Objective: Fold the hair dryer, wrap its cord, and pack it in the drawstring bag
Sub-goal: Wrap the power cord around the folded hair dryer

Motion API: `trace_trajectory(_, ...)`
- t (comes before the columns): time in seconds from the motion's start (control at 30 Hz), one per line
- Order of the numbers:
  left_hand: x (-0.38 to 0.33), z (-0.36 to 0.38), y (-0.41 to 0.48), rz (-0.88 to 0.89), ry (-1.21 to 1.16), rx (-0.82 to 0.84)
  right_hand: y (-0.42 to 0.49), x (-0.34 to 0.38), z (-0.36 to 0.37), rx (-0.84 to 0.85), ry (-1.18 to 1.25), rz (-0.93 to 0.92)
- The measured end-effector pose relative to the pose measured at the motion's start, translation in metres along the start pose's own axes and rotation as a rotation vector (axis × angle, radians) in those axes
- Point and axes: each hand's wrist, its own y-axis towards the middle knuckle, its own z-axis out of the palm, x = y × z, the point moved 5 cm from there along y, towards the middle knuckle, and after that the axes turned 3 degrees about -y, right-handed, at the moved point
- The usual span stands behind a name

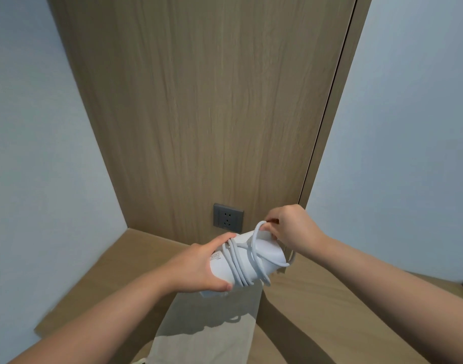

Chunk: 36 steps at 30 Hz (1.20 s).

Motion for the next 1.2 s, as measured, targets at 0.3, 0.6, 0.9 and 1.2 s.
trace_trajectory(0.3, 0.009, 0.001, 0.002, -0.059, 0.036, -0.052, 0.002, 0.006, 0.01, 0.416, 0.026, -0.102)
trace_trajectory(0.6, 0.026, 0.005, -0.002, -0.11, -0.122, -0.008, -0.013, -0.003, 0.017, 0.733, 0.292, -0.074)
trace_trajectory(0.9, 0.024, 0.006, -0.002, -0.114, -0.169, 0.084, -0.02, -0.007, 0.022, 0.644, 0.25, -0.104)
trace_trajectory(1.2, 0.009, -0.007, 0.015, -0.086, -0.169, -0.016, 0.003, 0.022, 0.012, 0.371, 0.135, -0.191)
